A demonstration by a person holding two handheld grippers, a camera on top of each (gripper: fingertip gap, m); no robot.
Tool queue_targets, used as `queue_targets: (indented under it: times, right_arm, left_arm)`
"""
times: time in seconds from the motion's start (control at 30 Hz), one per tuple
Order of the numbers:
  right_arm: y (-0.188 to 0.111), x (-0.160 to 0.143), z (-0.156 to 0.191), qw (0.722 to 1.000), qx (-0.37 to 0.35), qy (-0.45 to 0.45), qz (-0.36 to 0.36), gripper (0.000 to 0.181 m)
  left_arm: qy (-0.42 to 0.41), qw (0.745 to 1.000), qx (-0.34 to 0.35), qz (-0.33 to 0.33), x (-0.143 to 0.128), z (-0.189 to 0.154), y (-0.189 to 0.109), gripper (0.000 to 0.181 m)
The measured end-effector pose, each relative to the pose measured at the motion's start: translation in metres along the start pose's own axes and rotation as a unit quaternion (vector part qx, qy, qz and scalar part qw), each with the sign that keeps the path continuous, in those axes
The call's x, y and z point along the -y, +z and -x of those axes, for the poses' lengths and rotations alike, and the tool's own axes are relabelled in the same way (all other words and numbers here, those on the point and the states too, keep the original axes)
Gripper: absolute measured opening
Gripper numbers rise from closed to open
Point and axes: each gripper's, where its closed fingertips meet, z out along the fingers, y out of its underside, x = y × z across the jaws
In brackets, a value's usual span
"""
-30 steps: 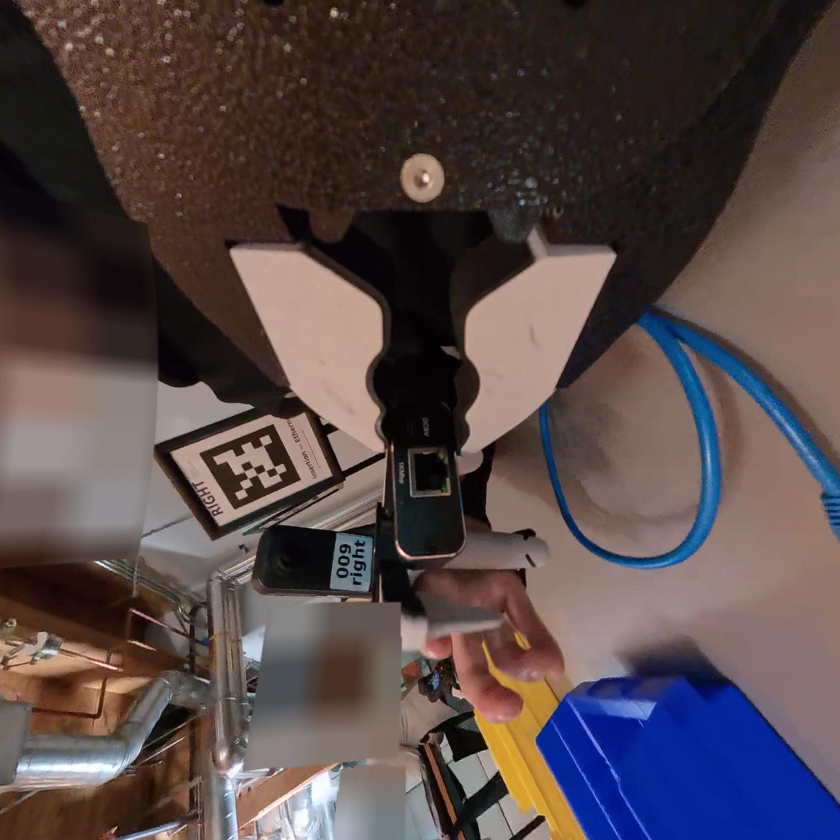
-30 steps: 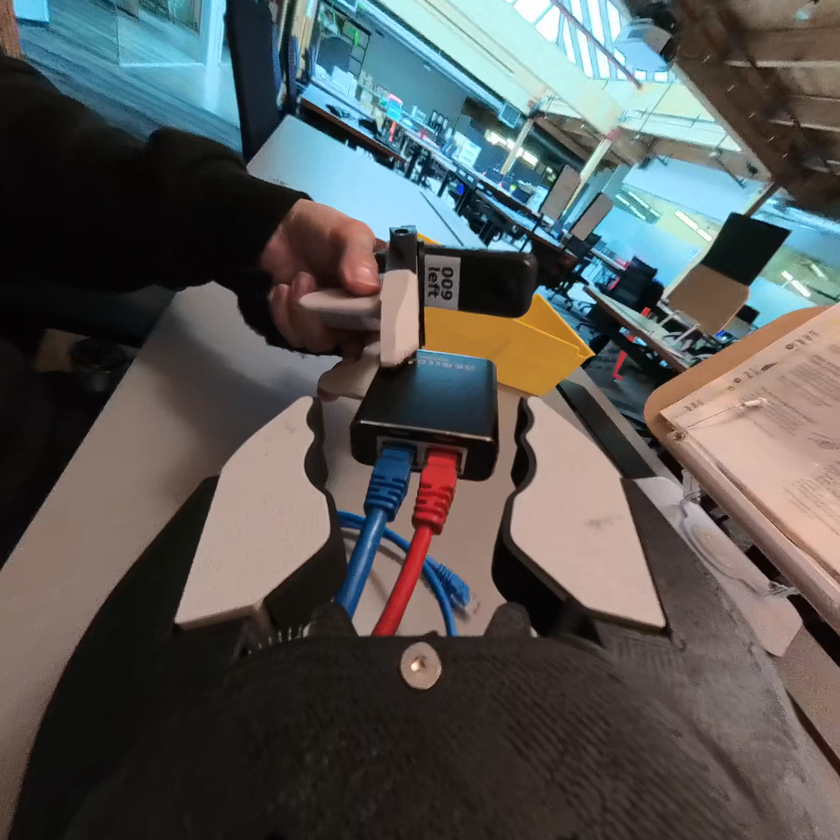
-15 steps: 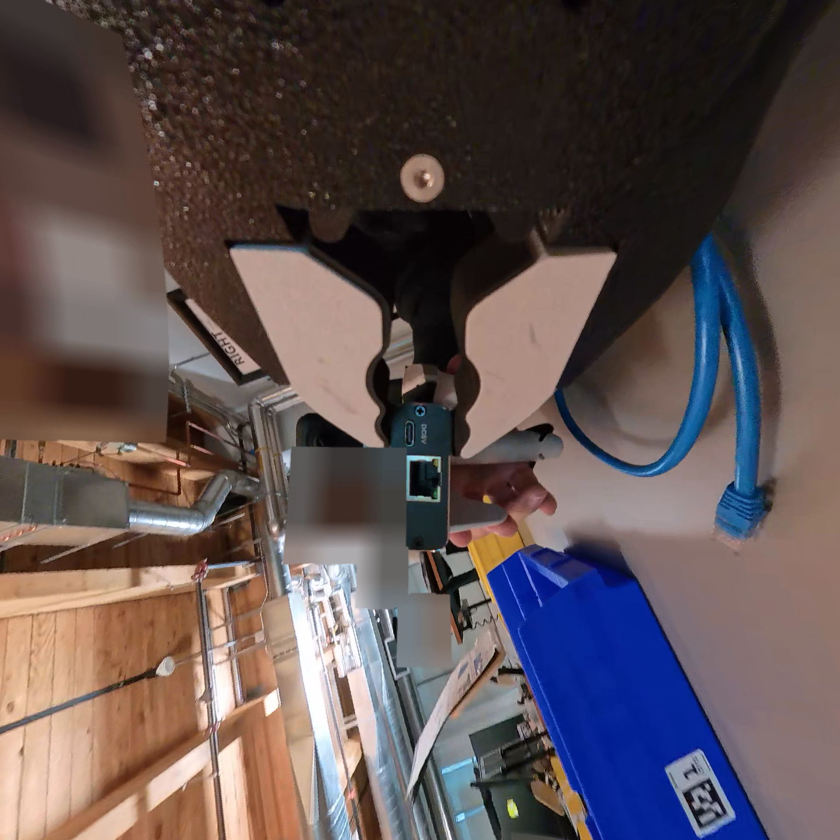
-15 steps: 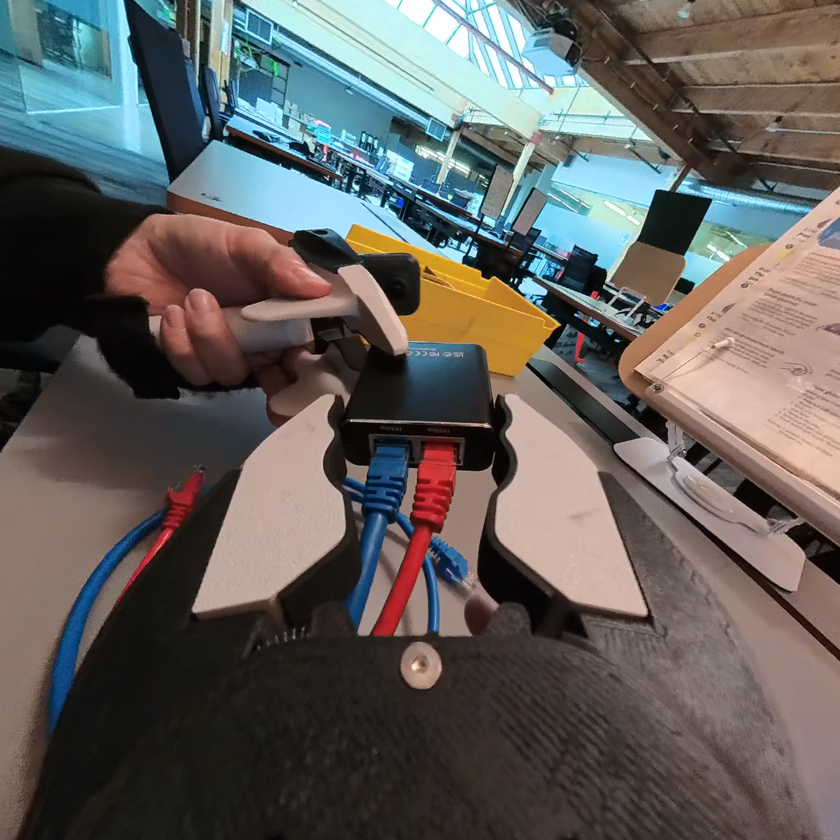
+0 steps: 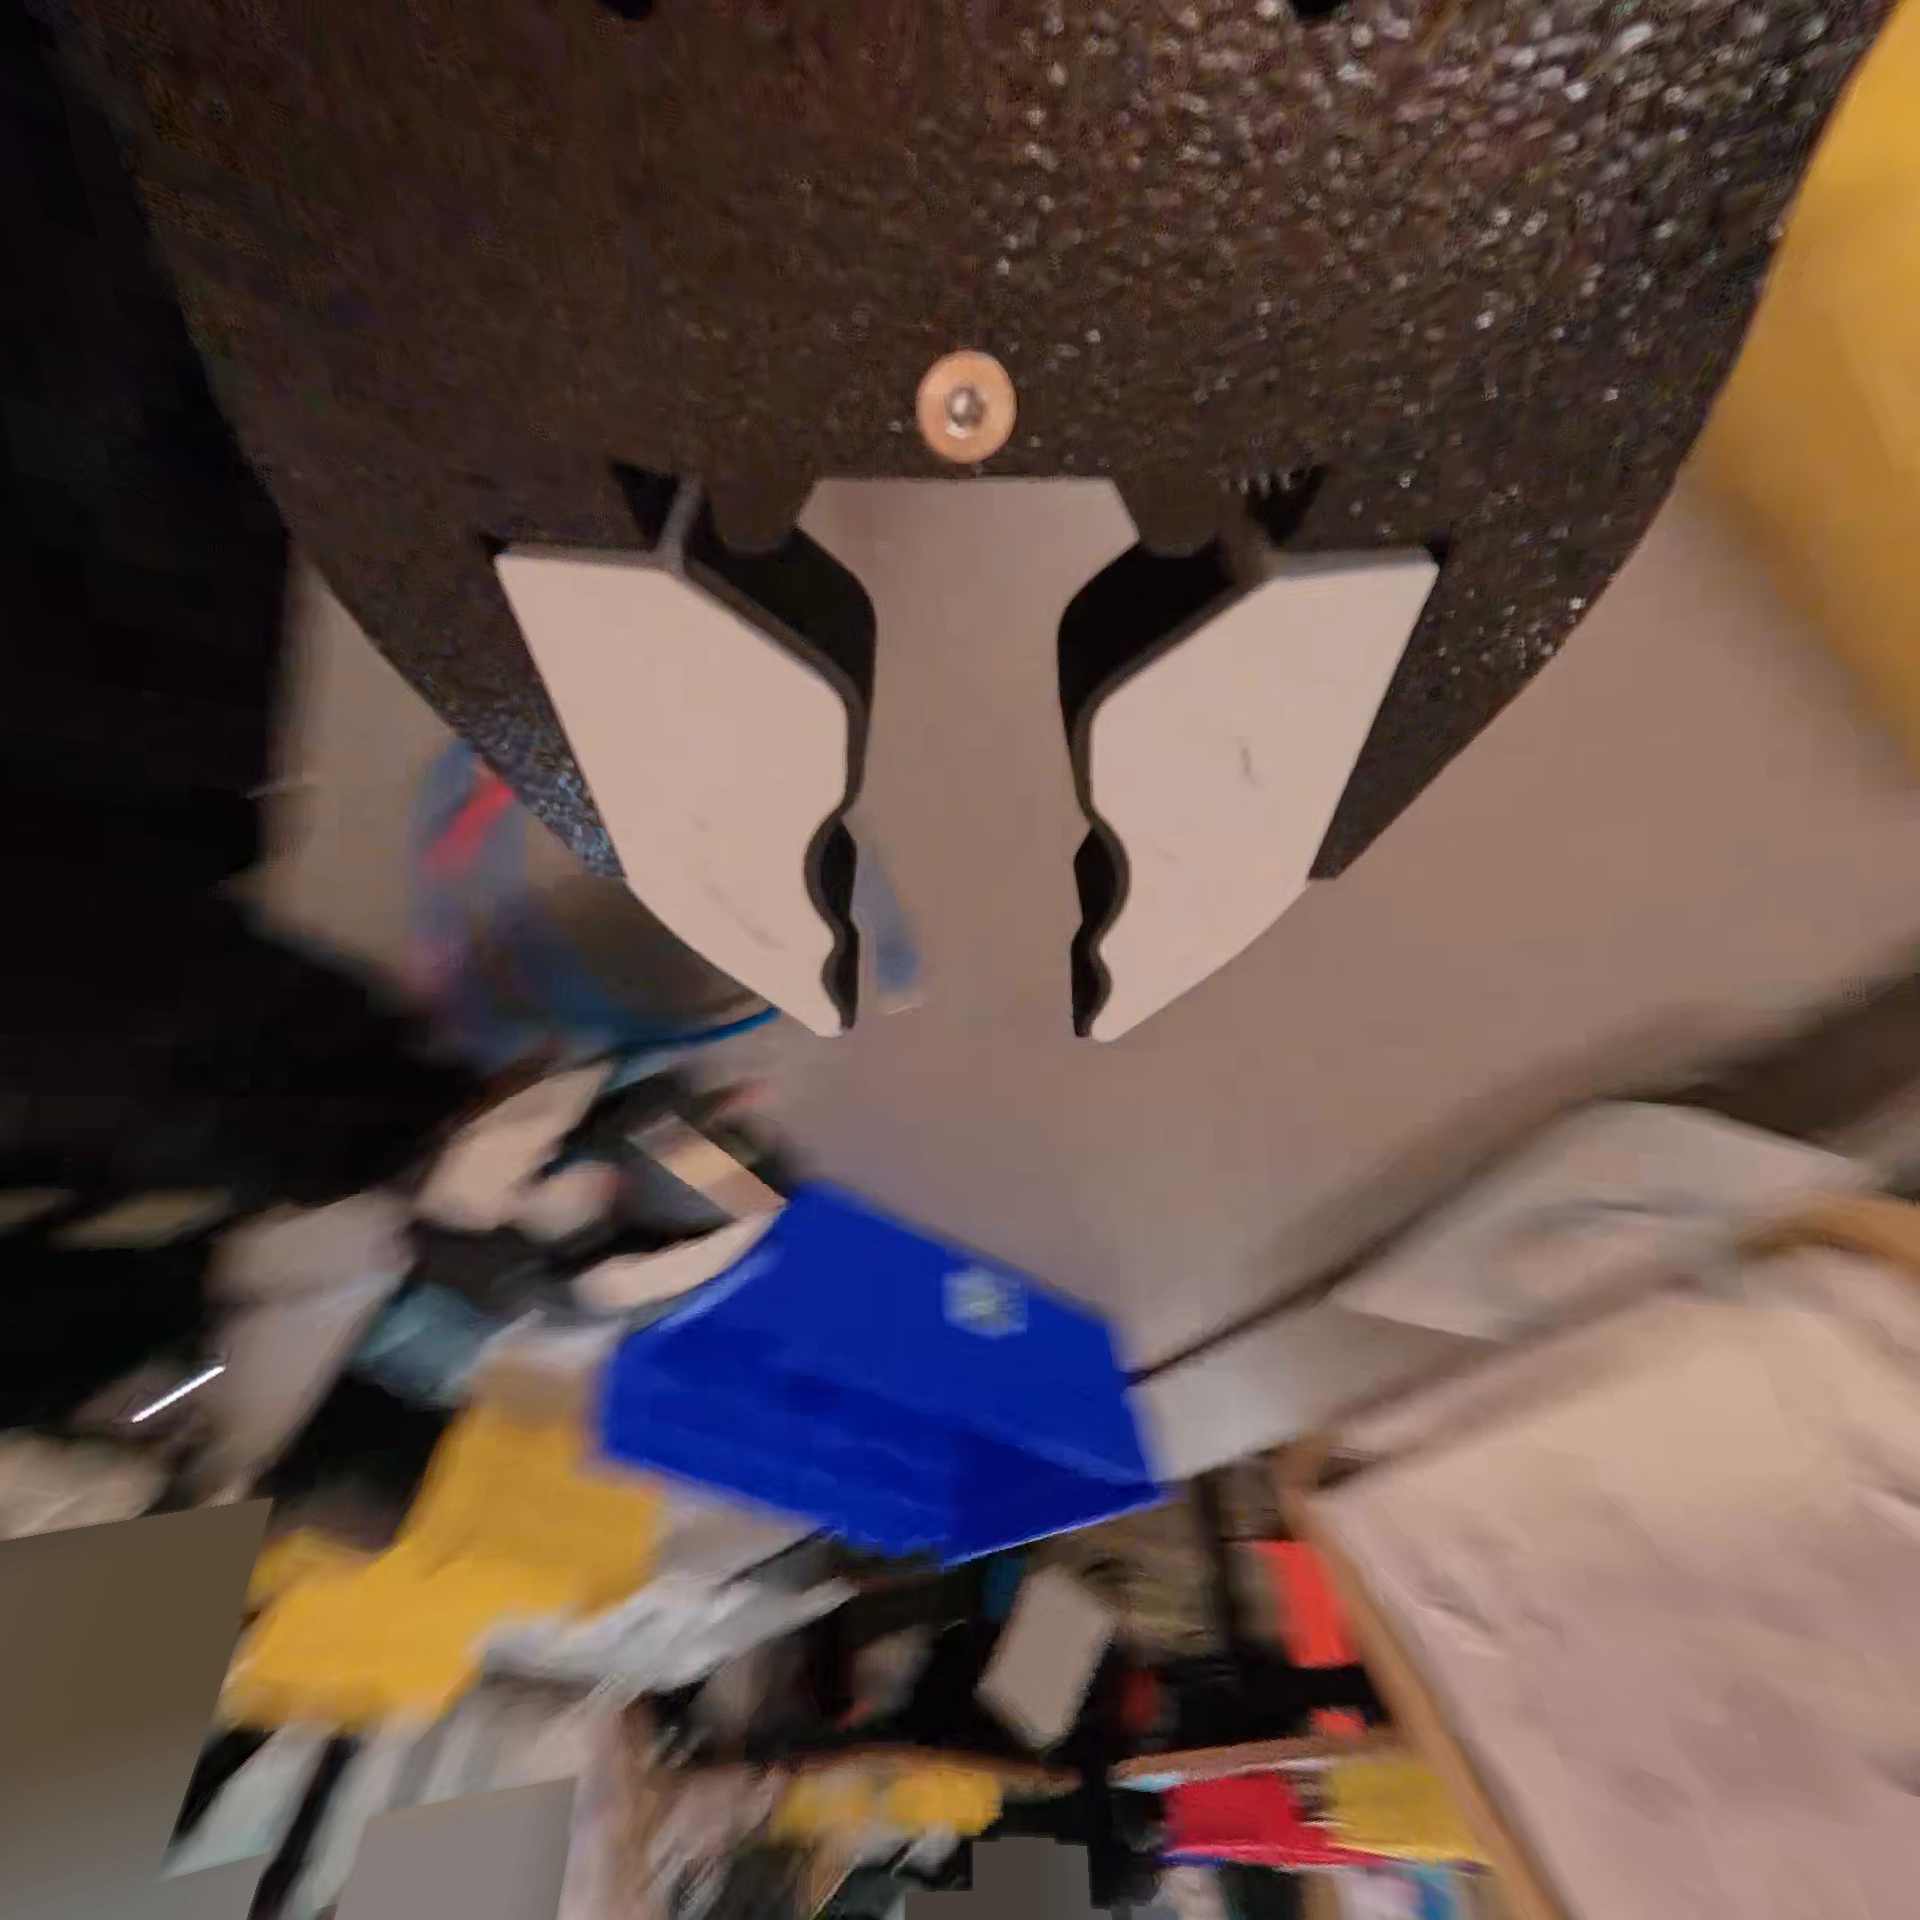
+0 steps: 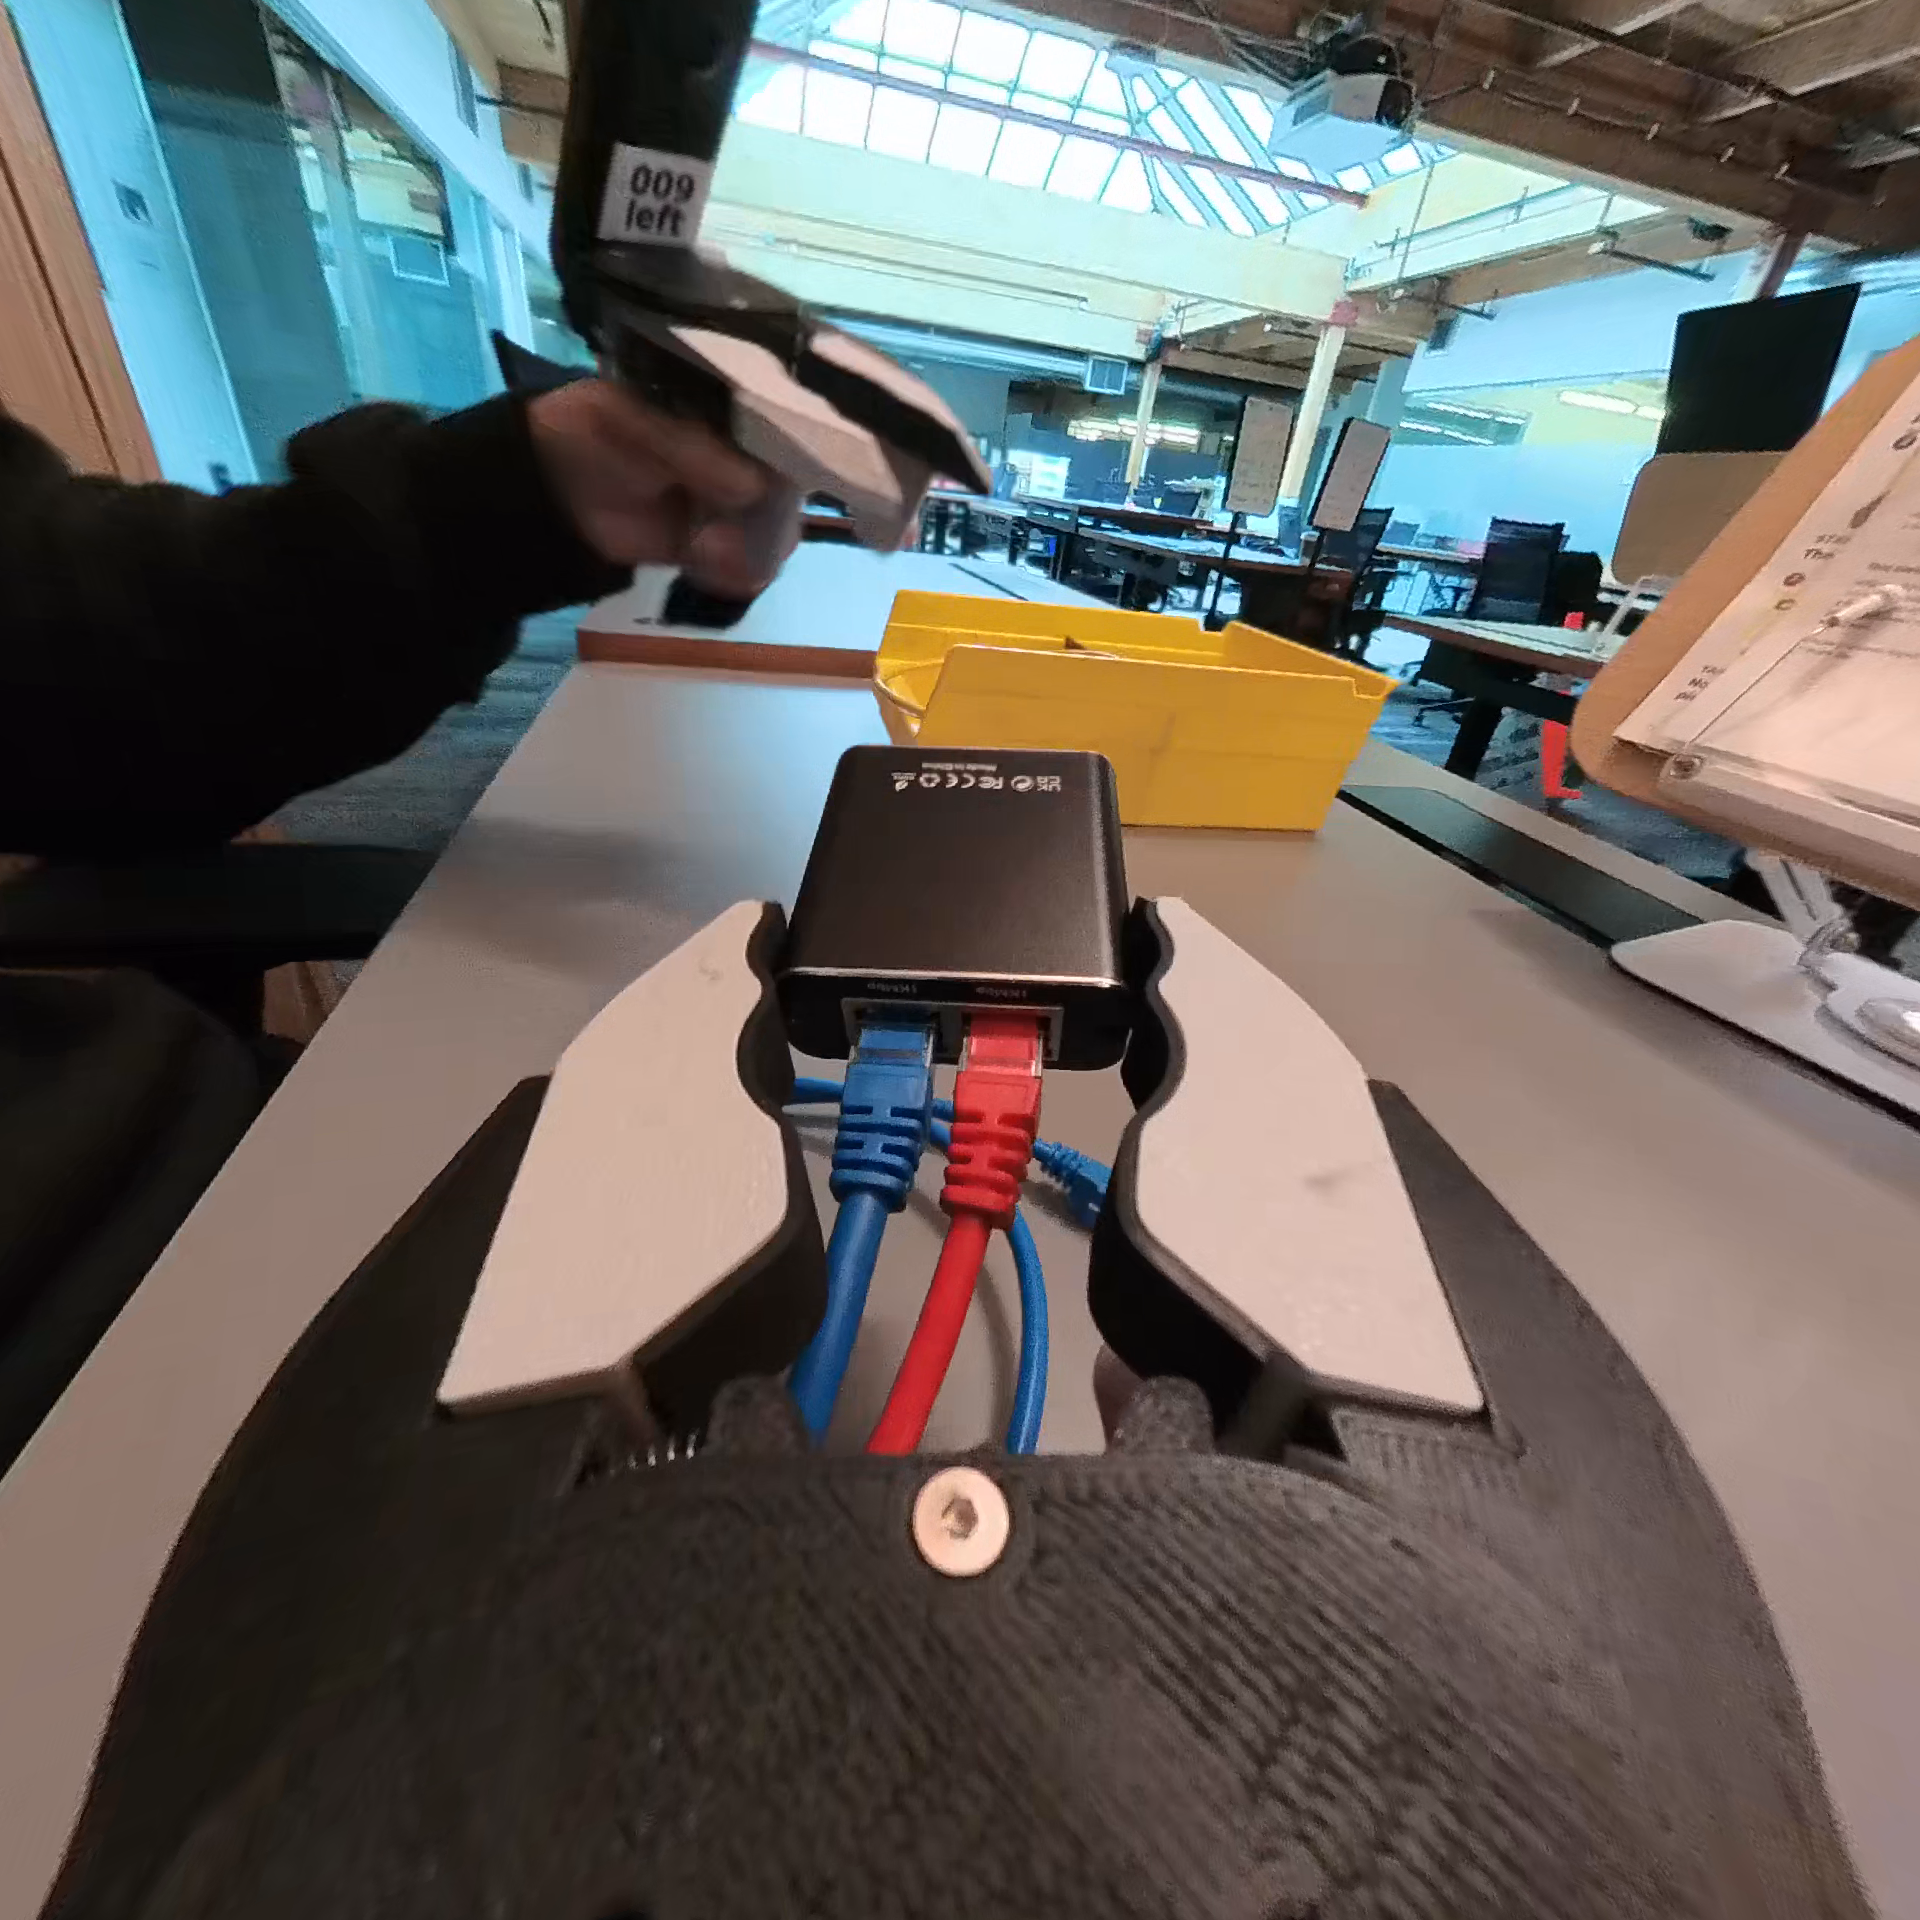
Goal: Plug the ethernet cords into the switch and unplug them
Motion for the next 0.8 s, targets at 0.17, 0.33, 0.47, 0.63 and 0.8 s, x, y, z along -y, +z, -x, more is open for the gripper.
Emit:
queue_targets:
  times: [0.17, 0.33, 0.47, 0.63, 0.8]
  right_arm:
    - [-0.005, -0.003, -0.006, 1.0, 0.011, 0.008, 0.01, 0.062]
    - [-0.005, -0.003, -0.004, 1.0, 0.016, 0.006, 0.008, 0.062]
    - [-0.006, -0.002, -0.003, 1.0, 0.021, 0.004, 0.006, 0.062]
    - [-0.007, -0.001, -0.002, 1.0, 0.029, 0.007, 0.001, 0.062]
    - [-0.011, 0.001, -0.004, 0.999, 0.03, 0.012, -0.007, 0.062]
  left_arm:
    - [0.335, 0.88, 0.261, 0.215, -0.021, 0.177, -0.077, 0.042]
    - [0.517, 0.745, 0.237, 0.349, -0.081, 0.255, -0.079, 0.05]
    - [0.564, 0.71, 0.208, 0.367, -0.103, 0.273, -0.055, 0.041]
    - [0.522, 0.744, 0.213, 0.359, -0.109, 0.288, -0.046, 0.008]
    - [0.454, 0.765, 0.265, 0.372, -0.099, 0.304, -0.066, 0.006]
